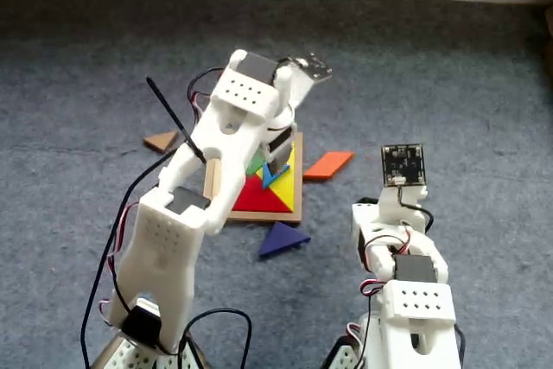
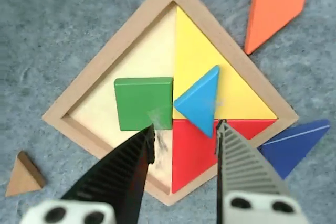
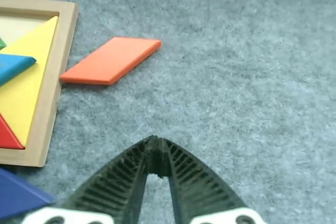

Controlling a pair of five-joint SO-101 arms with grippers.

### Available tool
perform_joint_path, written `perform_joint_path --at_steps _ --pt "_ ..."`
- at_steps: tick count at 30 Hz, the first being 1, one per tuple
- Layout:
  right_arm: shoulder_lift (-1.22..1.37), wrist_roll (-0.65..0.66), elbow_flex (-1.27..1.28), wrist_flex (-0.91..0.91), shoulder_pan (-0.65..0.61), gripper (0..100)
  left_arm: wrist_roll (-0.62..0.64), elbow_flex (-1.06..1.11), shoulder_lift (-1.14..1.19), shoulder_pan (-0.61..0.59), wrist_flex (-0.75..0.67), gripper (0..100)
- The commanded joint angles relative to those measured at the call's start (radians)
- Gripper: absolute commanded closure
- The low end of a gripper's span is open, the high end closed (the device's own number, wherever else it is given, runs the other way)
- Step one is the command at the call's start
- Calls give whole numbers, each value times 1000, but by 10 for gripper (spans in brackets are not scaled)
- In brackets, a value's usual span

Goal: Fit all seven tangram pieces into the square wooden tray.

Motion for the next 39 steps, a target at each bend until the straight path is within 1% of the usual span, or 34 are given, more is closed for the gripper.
perform_joint_path --at_steps 1,5,8,12,17,20,23,26,30,33,39 --pt "-16 9 -5 -27 8 992 -11 -42 -21 28 18 801" --pt "-16 9 -5 -27 8 992 -8 -47 62 28 -8 801" --pt "-16 9 -5 -27 7 992 51 -47 102 27 -58 801" --pt "-16 9 -5 -27 7 992 95 -48 113 7 -106 801" --pt "-16 9 -5 -27 7 992 247 -50 111 -51 -176 801" --pt "-16 9 -5 -27 7 992 333 -50 111 -84 -187 801" --pt "-16 9 -5 -27 7 992 422 -50 111 -107 -181 801" --pt "-16 9 -5 -27 7 992 471 -84 110 -111 -173 801" --pt "-16 9 -5 -27 7 992 505 -223 110 -108 -51 801" --pt "-16 11 -5 -27 7 992 508 -318 111 -110 31 801" --pt "-16 11 -5 -27 7 992 500 -239 111 -101 35 801"
